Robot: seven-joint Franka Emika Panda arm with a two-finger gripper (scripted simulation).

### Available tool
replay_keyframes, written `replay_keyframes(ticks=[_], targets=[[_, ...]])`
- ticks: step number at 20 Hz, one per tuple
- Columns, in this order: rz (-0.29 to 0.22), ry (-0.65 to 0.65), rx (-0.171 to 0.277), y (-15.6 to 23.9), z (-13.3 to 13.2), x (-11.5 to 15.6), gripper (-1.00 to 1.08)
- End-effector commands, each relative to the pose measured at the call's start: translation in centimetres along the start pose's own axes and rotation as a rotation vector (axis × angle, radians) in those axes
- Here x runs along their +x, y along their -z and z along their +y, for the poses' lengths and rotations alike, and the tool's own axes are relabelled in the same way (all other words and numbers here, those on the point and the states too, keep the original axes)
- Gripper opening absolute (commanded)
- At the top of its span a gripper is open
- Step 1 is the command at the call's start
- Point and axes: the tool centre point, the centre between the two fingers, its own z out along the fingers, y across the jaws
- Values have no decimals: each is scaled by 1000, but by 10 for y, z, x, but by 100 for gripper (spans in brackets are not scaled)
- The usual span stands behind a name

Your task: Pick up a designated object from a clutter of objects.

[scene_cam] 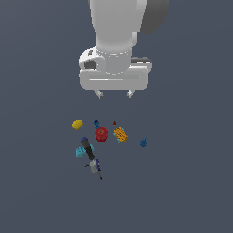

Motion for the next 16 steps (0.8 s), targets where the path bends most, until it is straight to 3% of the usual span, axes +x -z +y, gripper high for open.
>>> replay_keyframes(ticks=[1, 16], targets=[[0, 0, 0, 0, 0, 0, 100], [-33, 30, 2, -8, -5, -8, 100]])
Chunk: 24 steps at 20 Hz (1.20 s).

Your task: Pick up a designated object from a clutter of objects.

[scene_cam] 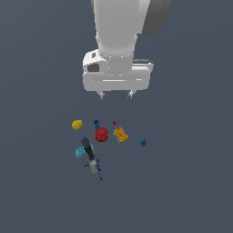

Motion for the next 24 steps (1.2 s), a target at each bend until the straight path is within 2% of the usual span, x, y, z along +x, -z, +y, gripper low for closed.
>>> replay_keyframes(ticks=[1, 11, 24], targets=[[0, -1, 0, -3, 2, 0, 100], [8, -4, 2, -47, 24, 1, 100], [30, -14, 2, -155, 78, -22, 100]])
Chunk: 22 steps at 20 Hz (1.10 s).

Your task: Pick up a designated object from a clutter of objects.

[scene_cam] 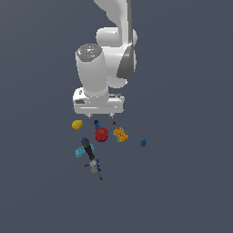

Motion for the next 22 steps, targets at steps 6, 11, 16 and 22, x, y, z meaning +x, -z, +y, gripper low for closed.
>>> replay_keyframes(ticks=[6, 11, 16, 22], targets=[[12, -5, -3, -54, 26, -26, 100], [17, -7, -5, -75, 36, -40, 100], [19, -9, -6, -87, 41, -48, 100], [19, -9, -6, -89, 42, -50, 100]])
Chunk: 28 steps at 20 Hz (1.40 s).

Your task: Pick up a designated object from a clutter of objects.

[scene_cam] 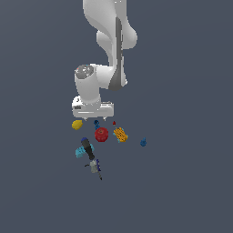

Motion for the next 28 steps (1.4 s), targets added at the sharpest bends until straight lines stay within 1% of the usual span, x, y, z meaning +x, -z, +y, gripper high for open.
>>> replay_keyframes(ticks=[1, 5, 13, 19, 20, 28], targets=[[0, 0, 0, -1, 0, 0, 100], [0, 0, 0, -10, 0, 0, 100], [1, 0, 0, -42, 0, -1, 100], [2, 1, 0, -51, 0, -1, 100], [2, 1, 0, -51, 0, -1, -100], [2, 1, 0, -51, 0, -1, -100]])
